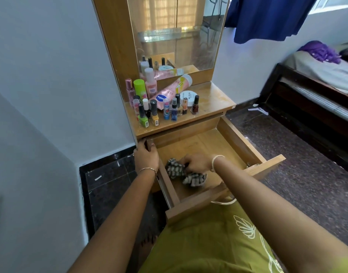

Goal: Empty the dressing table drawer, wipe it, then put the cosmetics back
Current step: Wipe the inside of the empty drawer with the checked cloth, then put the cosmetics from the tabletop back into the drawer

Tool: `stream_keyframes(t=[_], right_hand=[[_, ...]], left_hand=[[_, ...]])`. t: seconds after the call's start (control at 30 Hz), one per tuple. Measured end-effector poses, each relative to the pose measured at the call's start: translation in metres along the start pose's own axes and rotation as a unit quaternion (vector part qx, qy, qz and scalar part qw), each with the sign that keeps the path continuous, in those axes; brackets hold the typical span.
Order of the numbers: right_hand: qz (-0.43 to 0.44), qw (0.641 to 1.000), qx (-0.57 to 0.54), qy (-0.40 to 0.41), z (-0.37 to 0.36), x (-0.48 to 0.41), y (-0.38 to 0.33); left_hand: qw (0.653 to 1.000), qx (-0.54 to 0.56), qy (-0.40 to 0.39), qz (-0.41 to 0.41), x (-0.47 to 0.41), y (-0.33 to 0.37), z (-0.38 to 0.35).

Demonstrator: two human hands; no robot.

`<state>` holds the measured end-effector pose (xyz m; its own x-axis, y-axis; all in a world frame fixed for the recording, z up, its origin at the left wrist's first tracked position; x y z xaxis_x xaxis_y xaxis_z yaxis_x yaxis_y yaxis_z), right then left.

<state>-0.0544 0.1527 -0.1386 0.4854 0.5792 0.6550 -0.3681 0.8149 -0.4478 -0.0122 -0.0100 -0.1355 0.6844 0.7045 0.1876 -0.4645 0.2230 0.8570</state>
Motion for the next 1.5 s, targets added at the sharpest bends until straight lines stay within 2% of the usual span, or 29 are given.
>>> stream_keyframes(t=[0.07, 0.13, 0.2, 0.3, 0.4, 0.53, 0.7, 0.77, 0.83, 0.93, 1.07, 1.33, 1.4, 1.5], right_hand=[[0.007, 0.992, -0.126, 0.015, 0.012, 0.009, 0.011], [0.002, 0.966, -0.254, 0.043, 0.024, 0.020, 0.023], [-0.003, 0.938, -0.340, 0.073, 0.036, 0.029, 0.036], [-0.011, 0.905, -0.409, 0.118, 0.063, 0.044, 0.058], [-0.009, 0.880, -0.442, 0.176, 0.099, 0.062, 0.078], [0.010, 0.857, -0.455, 0.240, 0.153, 0.075, 0.091], [0.012, 0.882, -0.334, 0.332, 0.214, 0.068, 0.079], [0.005, 0.890, -0.284, 0.357, 0.231, 0.051, 0.075], [-0.019, 0.898, -0.181, 0.401, 0.250, 0.030, 0.076], [-0.078, 0.882, -0.067, 0.460, 0.264, 0.007, 0.080], [-0.101, 0.880, -0.039, 0.463, 0.260, -0.020, 0.085], [-0.076, 0.867, -0.046, 0.491, 0.252, -0.022, 0.093], [-0.066, 0.844, -0.060, 0.530, 0.252, -0.010, 0.091], [-0.024, 0.781, -0.101, 0.616, 0.247, 0.017, 0.084]], left_hand=[[0.997, 0.011, 0.064, -0.033, 0.012, 0.010, 0.011], [0.989, -0.015, 0.087, -0.115, 0.025, 0.026, 0.013], [0.967, -0.071, 0.085, -0.231, 0.035, 0.046, 0.008], [0.913, -0.178, 0.049, -0.364, 0.042, 0.074, -0.011], [0.853, -0.257, 0.021, -0.454, 0.047, 0.096, -0.029], [0.785, -0.365, -0.001, -0.501, 0.034, 0.103, -0.045], [0.724, -0.430, 0.028, -0.539, 0.024, 0.110, -0.055], [0.716, -0.430, 0.038, -0.548, 0.022, 0.112, -0.058], [0.713, -0.431, 0.040, -0.551, 0.021, 0.112, -0.061], [0.709, -0.433, 0.044, -0.555, 0.018, 0.110, -0.067], [0.711, -0.419, 0.052, -0.563, 0.014, 0.109, -0.070], [0.717, -0.390, 0.066, -0.575, 0.018, 0.112, -0.070], [0.720, -0.383, 0.062, -0.575, 0.020, 0.113, -0.068], [0.729, -0.368, 0.058, -0.575, 0.022, 0.119, -0.063]])
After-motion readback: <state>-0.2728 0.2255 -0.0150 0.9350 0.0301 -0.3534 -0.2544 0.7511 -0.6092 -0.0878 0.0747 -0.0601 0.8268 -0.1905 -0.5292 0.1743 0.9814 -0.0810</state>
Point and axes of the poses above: each hand's wrist, its own x-axis away from the middle knuckle, its own z-axis out of the back of the hand, y = z × x, the point moved 7 cm from there along -x, towards the middle knuckle, and after that the axes turned 1 degree about -x, right-handed, at the moved point
